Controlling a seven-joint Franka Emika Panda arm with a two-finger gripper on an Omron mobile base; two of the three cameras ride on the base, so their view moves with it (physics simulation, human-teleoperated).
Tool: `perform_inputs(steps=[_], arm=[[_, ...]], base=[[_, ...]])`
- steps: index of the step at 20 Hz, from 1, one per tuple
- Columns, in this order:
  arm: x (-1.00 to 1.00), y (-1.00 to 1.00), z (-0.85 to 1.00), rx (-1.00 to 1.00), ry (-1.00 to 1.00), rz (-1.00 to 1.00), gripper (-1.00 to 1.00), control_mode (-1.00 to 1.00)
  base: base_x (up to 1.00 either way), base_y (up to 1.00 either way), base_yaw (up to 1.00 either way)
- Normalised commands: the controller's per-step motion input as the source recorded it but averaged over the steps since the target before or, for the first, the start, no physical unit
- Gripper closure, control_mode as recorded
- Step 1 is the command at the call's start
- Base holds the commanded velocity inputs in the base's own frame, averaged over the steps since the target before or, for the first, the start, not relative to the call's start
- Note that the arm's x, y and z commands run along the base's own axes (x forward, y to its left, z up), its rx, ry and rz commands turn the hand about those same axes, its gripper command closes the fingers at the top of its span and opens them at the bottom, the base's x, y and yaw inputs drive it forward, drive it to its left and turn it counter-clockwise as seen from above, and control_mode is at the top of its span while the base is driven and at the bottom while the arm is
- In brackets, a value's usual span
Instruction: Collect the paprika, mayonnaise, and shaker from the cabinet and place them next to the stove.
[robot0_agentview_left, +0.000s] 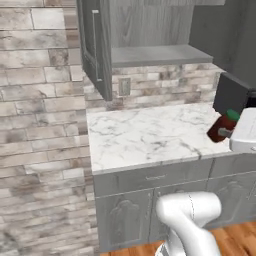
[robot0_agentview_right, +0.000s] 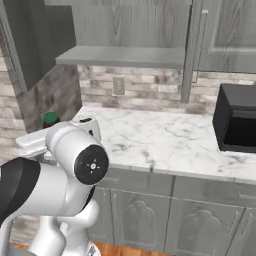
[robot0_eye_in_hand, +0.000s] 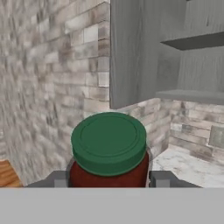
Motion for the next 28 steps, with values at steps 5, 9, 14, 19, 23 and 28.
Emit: perform_inputs(steps=[5, 9, 14, 19, 23, 28], arm=[[0.0, 0.0, 0.0, 0.0, 0.0, 0.0, 1.0, 1.0], [0.0, 0.0, 0.0, 0.0, 0.0, 0.0, 1.0, 1.0], [0.0, 0.0, 0.0, 0.0, 0.0, 0.0, 1.0, 1.0], [0.0, 0.0, 0.0, 0.0, 0.0, 0.0, 1.0, 1.0], [0.0, 0.0, 0.0, 0.0, 0.0, 0.0, 1.0, 1.0], [0.0, 0.0, 0.0, 0.0, 0.0, 0.0, 1.0, 1.0]], base=[[-0.87, -0.53, -0.31], [-0.61, -0.52, -0.38], [-0.32, -0.58, -0.43], [-0.22, -0.67, -0.44], [-0.21, -0.73, -0.43], [-0.23, -0.79, -0.42]])
